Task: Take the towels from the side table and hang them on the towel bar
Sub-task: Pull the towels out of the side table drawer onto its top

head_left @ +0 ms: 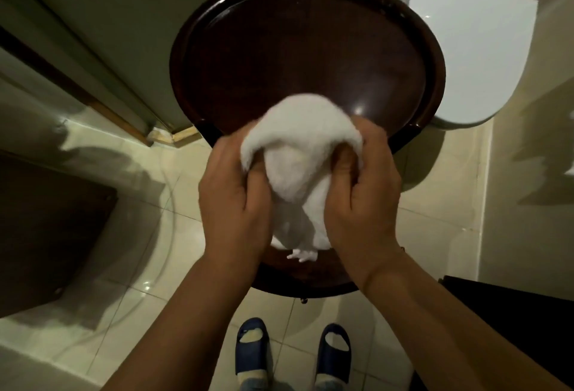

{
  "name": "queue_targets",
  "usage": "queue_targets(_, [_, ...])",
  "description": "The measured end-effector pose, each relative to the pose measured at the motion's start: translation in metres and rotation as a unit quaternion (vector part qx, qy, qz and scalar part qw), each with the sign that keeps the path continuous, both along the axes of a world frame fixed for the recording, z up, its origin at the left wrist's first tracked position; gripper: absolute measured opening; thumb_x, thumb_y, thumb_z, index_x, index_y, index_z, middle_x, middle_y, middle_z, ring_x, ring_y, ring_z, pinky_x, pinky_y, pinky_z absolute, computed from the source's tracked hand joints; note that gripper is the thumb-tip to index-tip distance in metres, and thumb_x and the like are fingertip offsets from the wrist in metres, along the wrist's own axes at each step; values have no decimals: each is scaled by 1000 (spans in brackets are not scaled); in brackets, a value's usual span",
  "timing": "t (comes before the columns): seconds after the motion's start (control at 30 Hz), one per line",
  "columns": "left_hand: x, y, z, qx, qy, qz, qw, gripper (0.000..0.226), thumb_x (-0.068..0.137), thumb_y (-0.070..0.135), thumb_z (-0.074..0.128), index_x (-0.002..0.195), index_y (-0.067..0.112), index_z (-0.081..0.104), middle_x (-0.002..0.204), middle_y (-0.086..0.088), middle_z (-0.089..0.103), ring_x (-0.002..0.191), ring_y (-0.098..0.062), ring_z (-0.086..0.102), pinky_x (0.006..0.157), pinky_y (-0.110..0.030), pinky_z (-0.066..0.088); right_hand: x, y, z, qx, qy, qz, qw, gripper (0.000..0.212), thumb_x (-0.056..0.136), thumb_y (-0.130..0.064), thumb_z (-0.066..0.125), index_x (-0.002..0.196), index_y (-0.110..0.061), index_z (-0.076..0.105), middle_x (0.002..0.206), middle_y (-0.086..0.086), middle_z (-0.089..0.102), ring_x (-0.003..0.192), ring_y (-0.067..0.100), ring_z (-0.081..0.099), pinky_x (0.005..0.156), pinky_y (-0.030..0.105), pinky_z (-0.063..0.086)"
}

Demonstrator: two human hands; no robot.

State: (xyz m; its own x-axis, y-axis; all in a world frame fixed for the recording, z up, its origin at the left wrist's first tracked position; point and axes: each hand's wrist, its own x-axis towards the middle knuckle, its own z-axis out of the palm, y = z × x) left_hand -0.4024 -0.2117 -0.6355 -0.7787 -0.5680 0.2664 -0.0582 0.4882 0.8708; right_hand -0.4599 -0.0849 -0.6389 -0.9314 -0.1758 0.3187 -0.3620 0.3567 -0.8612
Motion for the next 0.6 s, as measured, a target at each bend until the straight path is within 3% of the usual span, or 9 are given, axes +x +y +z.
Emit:
queue_targets(0.13, [-70,-23,82,83,116,11,990,23,104,10,50,118,1,65,109,-10,72,104,-21,69,89,-49,56,-43,-36,68,-59,116,-16,991,35,100,-1,52,133,10,50,123,20,61,112,12,57,98,14,42])
queue_targets(0.23, [-130,-53,118,-28,205,39,978,29,97,11,50,109,-10,66,99,-19,72,92,-26,69,80,-47,54,-84,-53,95,-56,183,-58,980,50,88,11,53,137,13,45,125,12,52,113,-13,45,96,2,34])
queue_targets(0.3, [-162,-66,114,-60,194,27,979,33,94,16,50,107,-8,68,98,-16,72,91,-22,69,81,-43,54,-108,-55,90,-34,148,-49,987,63,83,12,53,144,5,43,135,14,50,121,-6,45,100,9,41])
queue_targets(0.37, [-180,-69,89,-35,140,-40,989,34,96,19,50,117,0,68,114,-15,71,107,-21,67,94,-44,54,-125,-53,67,18,79,-19,997,65,83,4,56,147,-5,46,143,16,48,129,16,50,106,21,44])
queue_targets(0.4, [-183,-71,71,-26,84,-69,994,34,97,20,50,123,6,67,122,-13,70,114,-19,64,101,-40,51,-130,-49,48,64,48,1,997,63,84,-1,58,146,-7,49,145,16,48,132,22,48,109,19,40])
queue_targets(0.5, [-160,-77,-1,-68,-126,-165,976,38,100,11,52,137,13,61,137,-1,60,126,-5,51,102,-4,33,-120,-28,-23,192,-61,63,977,55,88,-8,61,142,-11,54,141,13,53,129,25,50,103,17,35])
queue_targets(0.53, [-146,-78,-25,-89,-190,-201,957,40,100,9,53,139,16,60,142,-3,58,132,-10,50,104,-4,29,-108,-17,-45,214,-105,73,969,53,89,-9,62,141,-15,56,137,11,56,125,24,53,99,17,35])
queue_targets(0.6, [-121,-81,-69,-103,-287,-237,922,44,101,11,51,142,26,57,154,-7,47,144,-25,42,119,-25,28,-77,4,-88,243,-187,71,949,39,89,-13,64,127,-22,65,123,6,65,114,23,62,94,25,46])
